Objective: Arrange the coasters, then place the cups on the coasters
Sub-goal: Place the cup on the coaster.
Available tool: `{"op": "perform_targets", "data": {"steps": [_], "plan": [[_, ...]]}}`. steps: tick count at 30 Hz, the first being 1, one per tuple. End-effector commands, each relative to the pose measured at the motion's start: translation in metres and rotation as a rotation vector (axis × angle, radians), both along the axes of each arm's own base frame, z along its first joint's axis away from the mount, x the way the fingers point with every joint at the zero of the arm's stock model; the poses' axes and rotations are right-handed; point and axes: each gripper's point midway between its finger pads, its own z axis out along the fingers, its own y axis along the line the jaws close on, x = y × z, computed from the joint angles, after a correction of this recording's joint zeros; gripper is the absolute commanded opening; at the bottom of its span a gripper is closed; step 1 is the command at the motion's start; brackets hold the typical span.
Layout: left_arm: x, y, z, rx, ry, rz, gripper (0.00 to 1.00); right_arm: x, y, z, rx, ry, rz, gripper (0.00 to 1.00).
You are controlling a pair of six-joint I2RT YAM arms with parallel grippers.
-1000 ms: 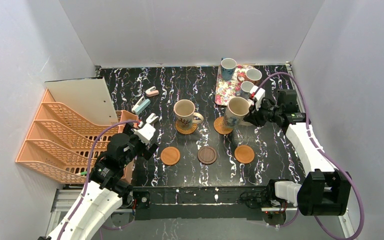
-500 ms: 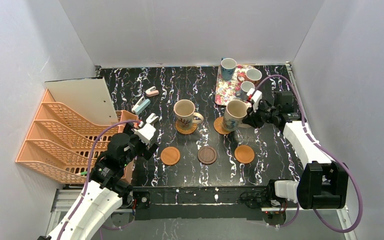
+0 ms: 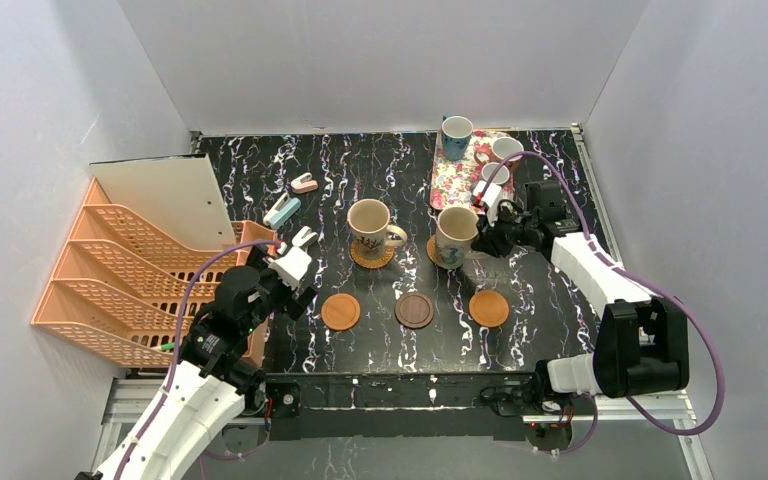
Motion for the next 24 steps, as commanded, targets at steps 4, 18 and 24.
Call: {"op": "perform_targets", "data": {"steps": [4,18,24], "plan": [[-0.001,0.0,-0.005,0.008,0.012,-0.009,0.98,0.033,0.016,0.051,0.034,-0.212,0.036,0.01],[-0.001,0.0,-0.004,0.007,0.011,-0.009,0.98,0.041,0.016,0.071,0.038,-0.273,0.019,0.01],[-0.001,0.0,-0.004,0.007,0.011,-0.008,0.98,0.047,0.018,0.071,0.048,-0.288,0.006,0.01]]}}
